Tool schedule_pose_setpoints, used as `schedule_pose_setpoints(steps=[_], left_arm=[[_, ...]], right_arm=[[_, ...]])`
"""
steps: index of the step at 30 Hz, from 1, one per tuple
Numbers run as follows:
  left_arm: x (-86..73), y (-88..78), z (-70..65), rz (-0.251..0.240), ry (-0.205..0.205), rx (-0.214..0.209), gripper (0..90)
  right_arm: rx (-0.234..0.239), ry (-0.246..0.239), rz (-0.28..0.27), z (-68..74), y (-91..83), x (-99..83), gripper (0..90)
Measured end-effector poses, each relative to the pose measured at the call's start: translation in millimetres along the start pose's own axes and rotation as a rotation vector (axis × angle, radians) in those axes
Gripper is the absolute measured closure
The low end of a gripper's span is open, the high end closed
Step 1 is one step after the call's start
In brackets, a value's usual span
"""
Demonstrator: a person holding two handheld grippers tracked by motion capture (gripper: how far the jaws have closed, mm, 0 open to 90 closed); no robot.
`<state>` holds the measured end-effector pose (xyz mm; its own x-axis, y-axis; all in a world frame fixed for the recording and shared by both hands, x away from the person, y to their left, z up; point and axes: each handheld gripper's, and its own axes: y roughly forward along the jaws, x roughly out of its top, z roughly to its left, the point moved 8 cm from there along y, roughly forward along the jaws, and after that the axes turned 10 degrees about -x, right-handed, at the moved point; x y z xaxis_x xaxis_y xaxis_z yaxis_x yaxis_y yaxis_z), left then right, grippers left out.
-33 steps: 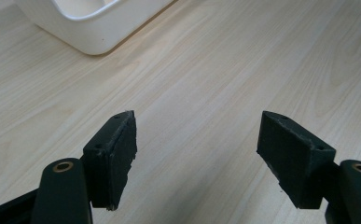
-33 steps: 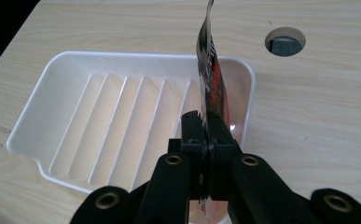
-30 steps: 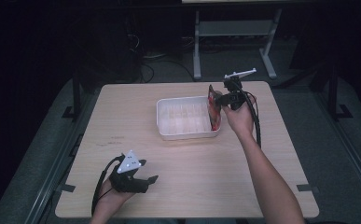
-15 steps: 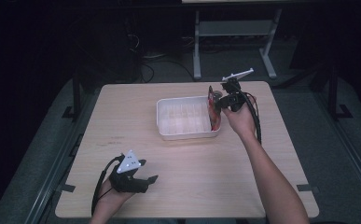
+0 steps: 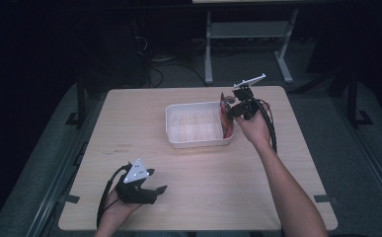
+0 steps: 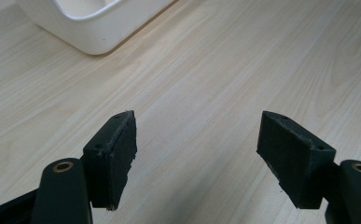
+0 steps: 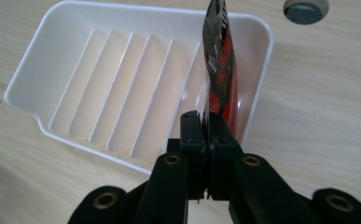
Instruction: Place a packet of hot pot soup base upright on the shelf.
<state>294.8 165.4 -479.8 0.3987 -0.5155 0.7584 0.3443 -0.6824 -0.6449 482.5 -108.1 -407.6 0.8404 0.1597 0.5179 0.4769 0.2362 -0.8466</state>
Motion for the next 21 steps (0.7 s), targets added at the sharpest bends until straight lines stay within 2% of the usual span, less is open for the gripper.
schedule_pose_setpoints(steps=[10,14,21], left_arm=[[0.2,-0.2,0.0,-0.001,0.001,0.000,28.0],[0.3,-0.4,0.1,0.000,0.005,0.000,28.1],[0.3,-1.6,0.8,-0.004,0.003,0.002,28.0]], right_arm=[[0.026,-0.012,0.031,4.7,3.4,-4.6,86.6],[0.051,-0.016,0.047,9.7,5.5,-5.9,86.6],[0.043,-0.019,0.049,8.0,5.9,-5.7,85.3]])
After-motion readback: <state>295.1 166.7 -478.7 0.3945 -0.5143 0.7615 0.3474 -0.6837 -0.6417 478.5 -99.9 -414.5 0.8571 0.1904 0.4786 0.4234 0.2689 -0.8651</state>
